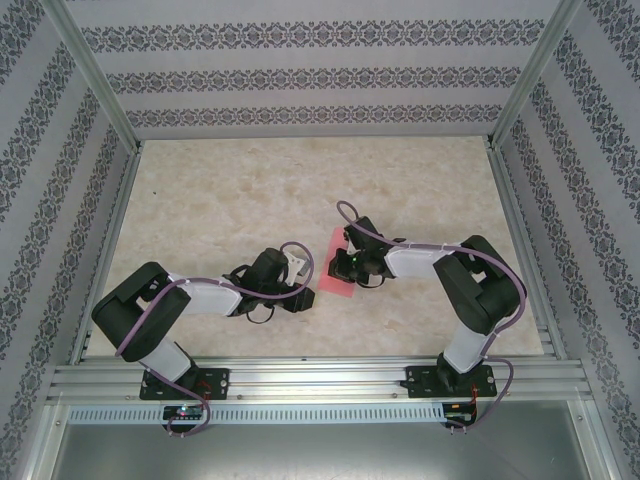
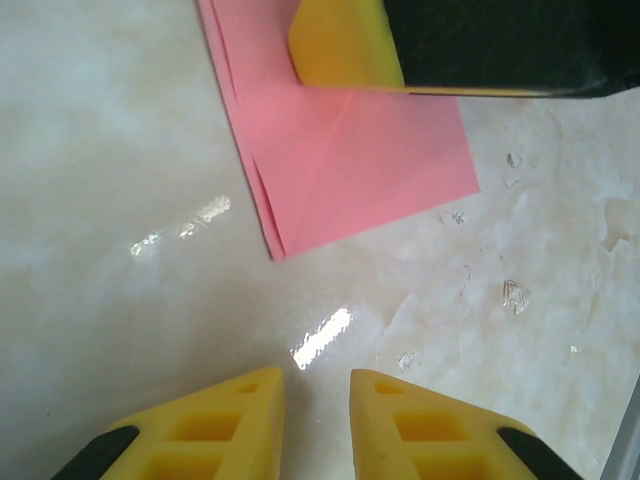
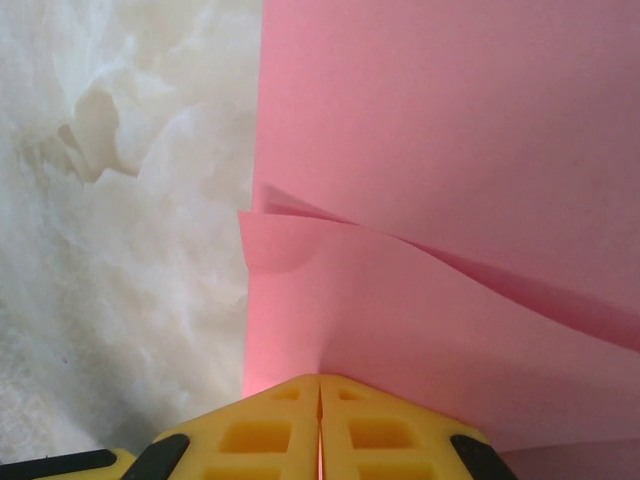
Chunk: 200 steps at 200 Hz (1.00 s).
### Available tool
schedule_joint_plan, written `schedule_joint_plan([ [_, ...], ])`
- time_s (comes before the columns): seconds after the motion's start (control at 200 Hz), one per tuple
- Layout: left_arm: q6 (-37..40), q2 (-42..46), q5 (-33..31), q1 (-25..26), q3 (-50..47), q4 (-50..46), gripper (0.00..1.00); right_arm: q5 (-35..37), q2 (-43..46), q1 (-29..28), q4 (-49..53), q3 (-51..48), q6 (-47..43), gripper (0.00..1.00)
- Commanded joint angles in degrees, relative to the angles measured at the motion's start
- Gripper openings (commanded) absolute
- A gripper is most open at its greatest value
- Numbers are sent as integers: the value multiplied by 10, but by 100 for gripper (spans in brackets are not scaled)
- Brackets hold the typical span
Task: Fold a paper plane with a square sheet of paper (fold left side to right side)
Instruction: Fold the triangle a second time at the center of the table.
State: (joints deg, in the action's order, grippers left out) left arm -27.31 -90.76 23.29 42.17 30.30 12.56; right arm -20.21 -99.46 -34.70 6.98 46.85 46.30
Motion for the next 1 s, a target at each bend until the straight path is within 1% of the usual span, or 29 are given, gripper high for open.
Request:
schedule_joint_plan([
  [0.0, 1, -11, -30, 5, -24, -32, 26, 26, 2, -1, 18, -12, -16, 9],
  [0.25, -28, 82, -35, 1, 3, -57, 27, -7, 3, -19, -18, -24, 19, 9],
  [0.39, -52, 110, -12, -2, 12, -29, 28, -14, 7, -33, -36, -26, 42, 9],
  [0.615, -87, 79, 20, -2, 24, 25, 28, -18, 49, -17, -14, -8, 33, 10],
  [0.734, -97, 51, 36, -2, 40, 34, 27, -8, 74, -6, 7, -8, 22, 10],
  [0.994, -102, -18, 53, -2, 77, 61, 26, -20, 49, 4, -6, -9, 17, 10],
])
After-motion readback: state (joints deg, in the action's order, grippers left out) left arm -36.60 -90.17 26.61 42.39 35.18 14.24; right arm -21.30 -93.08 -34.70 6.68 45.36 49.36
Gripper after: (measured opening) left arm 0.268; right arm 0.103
